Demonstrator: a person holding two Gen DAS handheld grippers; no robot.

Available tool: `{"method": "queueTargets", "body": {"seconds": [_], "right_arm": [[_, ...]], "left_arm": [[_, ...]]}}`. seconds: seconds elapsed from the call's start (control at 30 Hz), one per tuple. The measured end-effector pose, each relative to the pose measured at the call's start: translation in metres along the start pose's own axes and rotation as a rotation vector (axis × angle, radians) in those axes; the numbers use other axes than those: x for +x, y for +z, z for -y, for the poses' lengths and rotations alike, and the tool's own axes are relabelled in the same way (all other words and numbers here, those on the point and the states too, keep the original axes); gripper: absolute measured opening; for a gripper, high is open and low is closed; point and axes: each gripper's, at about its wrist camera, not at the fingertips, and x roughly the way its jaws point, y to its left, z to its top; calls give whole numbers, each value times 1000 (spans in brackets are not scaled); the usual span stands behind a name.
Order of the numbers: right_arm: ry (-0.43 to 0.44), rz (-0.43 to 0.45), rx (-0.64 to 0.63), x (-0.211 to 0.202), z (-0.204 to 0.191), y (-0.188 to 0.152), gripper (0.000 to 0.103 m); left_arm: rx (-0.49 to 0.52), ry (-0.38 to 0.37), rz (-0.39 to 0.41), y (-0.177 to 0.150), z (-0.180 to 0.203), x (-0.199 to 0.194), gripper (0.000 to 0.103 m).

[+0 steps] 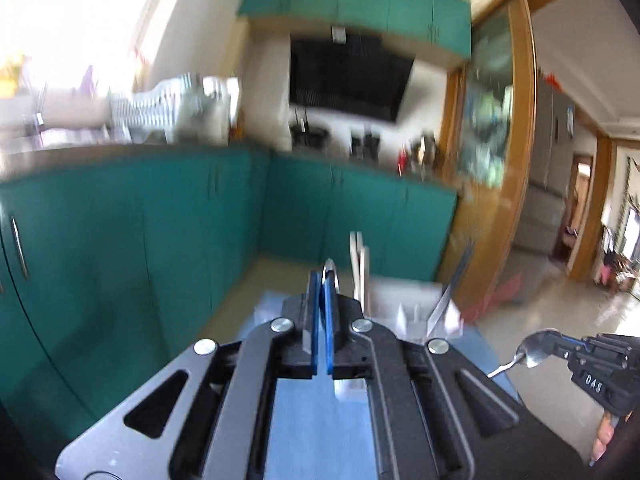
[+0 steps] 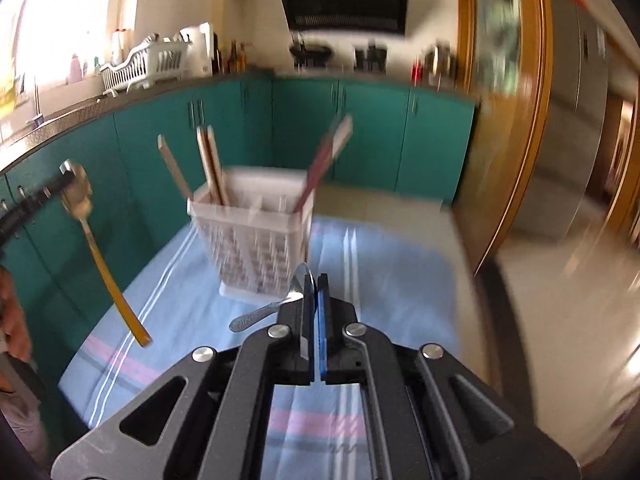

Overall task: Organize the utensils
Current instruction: 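Lift both spoons and lower them into the white basket, then open both tools to release the spoons and pull back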

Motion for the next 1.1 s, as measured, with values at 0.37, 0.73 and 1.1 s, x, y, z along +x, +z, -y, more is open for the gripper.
{"method": "queueTargets", "body": {"seconds": [0.37,0.73,1.1], "right_arm": [[-204,117,-213,33,-32,112,2],[-138,-48,-246,124,-46,94,2],[-94,-39,-219,112,-44,82,18]], "left_arm": [[119,90,197,73,47,49,2],[249,135,35,19,62,131,3],[215,137,1,7,50,133,27]]}}
